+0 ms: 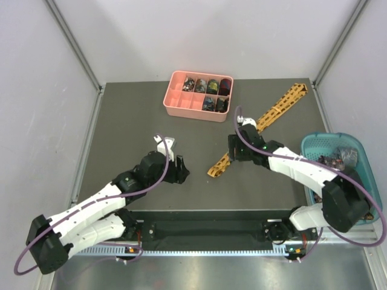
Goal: Roll the ties
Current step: Flatten the tie
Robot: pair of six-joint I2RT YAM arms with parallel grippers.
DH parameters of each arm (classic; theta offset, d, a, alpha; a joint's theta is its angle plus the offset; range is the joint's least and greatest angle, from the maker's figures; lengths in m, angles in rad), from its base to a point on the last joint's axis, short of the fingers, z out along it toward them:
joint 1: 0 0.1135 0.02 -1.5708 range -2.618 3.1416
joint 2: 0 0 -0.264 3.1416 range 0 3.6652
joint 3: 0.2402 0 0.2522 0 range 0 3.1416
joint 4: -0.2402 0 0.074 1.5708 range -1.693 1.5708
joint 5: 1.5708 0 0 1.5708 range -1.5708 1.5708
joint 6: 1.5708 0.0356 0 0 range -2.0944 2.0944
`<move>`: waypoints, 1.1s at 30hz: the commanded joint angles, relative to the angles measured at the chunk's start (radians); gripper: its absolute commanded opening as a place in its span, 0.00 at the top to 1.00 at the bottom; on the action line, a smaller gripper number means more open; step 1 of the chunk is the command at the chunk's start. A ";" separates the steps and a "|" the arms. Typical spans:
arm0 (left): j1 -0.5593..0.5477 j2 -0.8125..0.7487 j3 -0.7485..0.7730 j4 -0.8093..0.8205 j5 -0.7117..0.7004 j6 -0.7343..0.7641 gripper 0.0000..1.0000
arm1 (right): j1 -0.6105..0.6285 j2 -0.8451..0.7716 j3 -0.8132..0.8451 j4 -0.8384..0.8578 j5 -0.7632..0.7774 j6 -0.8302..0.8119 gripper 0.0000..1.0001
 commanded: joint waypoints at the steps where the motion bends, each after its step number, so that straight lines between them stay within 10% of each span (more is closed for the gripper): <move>1: 0.000 -0.043 0.020 -0.002 0.018 -0.011 0.36 | 0.042 -0.069 -0.032 0.171 -0.181 -0.237 0.37; 12: 0.000 -0.049 0.066 -0.040 0.039 -0.008 0.36 | 0.140 0.199 0.147 0.129 -0.312 -0.357 1.00; 33: 0.000 0.000 0.025 -0.034 0.056 0.006 0.36 | 0.268 0.151 -0.075 0.297 -0.113 -0.176 1.00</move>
